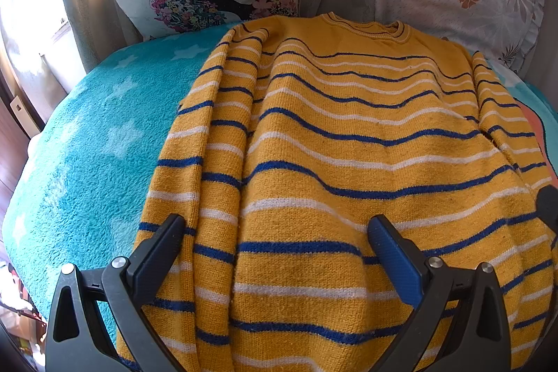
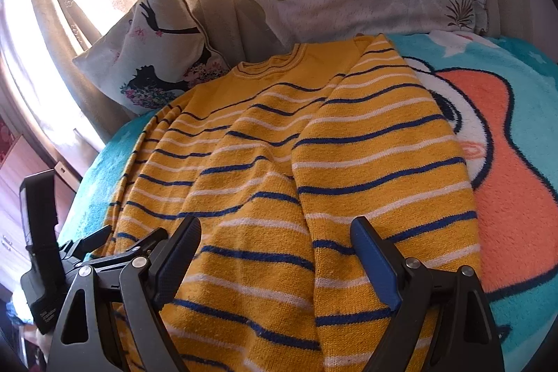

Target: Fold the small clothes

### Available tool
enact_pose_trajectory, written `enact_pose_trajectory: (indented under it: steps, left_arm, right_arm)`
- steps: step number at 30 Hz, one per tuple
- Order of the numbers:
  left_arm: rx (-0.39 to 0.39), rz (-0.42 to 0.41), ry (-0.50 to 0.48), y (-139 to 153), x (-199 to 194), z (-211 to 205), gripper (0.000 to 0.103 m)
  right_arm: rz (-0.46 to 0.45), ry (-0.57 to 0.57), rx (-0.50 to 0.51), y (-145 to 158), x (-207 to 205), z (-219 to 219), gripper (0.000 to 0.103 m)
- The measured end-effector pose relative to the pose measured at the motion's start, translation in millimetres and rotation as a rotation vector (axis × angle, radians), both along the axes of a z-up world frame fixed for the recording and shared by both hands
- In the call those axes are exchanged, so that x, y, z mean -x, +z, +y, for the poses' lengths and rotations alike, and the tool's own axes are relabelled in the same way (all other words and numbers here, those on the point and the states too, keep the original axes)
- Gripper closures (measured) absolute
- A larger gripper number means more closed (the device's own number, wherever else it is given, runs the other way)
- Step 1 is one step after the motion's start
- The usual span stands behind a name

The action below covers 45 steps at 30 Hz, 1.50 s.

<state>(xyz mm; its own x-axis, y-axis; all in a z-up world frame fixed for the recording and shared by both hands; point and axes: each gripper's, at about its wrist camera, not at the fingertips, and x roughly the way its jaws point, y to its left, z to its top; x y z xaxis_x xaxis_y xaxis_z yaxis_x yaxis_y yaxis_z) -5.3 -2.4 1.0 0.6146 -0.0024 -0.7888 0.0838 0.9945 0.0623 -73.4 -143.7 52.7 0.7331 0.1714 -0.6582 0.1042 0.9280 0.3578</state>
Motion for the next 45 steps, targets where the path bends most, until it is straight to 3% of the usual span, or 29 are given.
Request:
enact_pose_trajectory:
  steps: [4, 8, 10, 15, 17, 18, 20, 23, 27, 29, 32, 33, 39, 42, 45]
  left_arm:
    - [-0.001, 0.000, 0.000, 0, 0, 0, 0.000]
    - [-0.001, -0.001, 0.000, 0, 0, 0, 0.000]
    - [0.000, -0.001, 0.000, 0, 0, 0, 0.000]
    - [0.003, -0.001, 0.000, 3, 0, 0, 0.000]
    - [0.003, -0.001, 0.000, 3, 0, 1, 0.000]
    - [0.002, -0.001, 0.000, 3, 0, 1, 0.000]
    - [0.004, -0.001, 0.000, 3, 0, 1, 0.000]
    - [0.003, -0.002, 0.000, 2, 0, 1, 0.000]
    - [0.003, -0.002, 0.000, 2, 1, 1, 0.000]
    - [0.002, -0.002, 0.000, 2, 1, 0, 0.000]
    - [0.004, -0.002, -0.002, 2, 1, 1, 0.000]
    - [0.009, -0.002, -0.008, 4, 1, 2, 0.000]
    - [0.066, -0.009, -0.061, 32, 19, 27, 0.000]
    - [0.105, -0.069, -0.027, 56, 31, 61, 0.000]
    - [0.116, -0.062, 0.040, 60, 29, 95, 0.000]
  right_arm:
    - [-0.059, 0.027, 0.056, 24, 27, -12, 0.012]
    - [-0.020, 0.005, 0.242, 25, 37, -14, 0.014]
    - [0.034, 0.007, 0.301, 16, 29, -14, 0.034]
    - [0.112, 0.057, 0.349, -4, 27, -8, 0.041]
    - [0.125, 0.050, 0.376, -7, 29, -9, 0.069]
    - [0.131, 0.043, 0.352, -7, 30, -15, 0.088]
    - [0.118, -0.005, 0.279, -1, 35, -35, 0.094]
    - [0.086, -0.196, 0.310, 15, 45, -69, 0.094]
    - [0.126, -0.584, 0.421, 23, 59, -126, 0.092]
    - [0.154, -0.660, 0.352, 21, 67, -146, 0.088]
    - [0.108, -0.616, 0.233, 22, 78, -146, 0.080]
    - [0.098, -0.597, 0.235, 24, 78, -140, 0.072]
    - [-0.038, -0.502, 0.264, 50, 72, -102, 0.064]
    - [-0.088, -0.450, 0.321, 59, 66, -80, 0.049]
    - [-0.083, -0.376, 0.336, 52, 53, -60, 0.047]
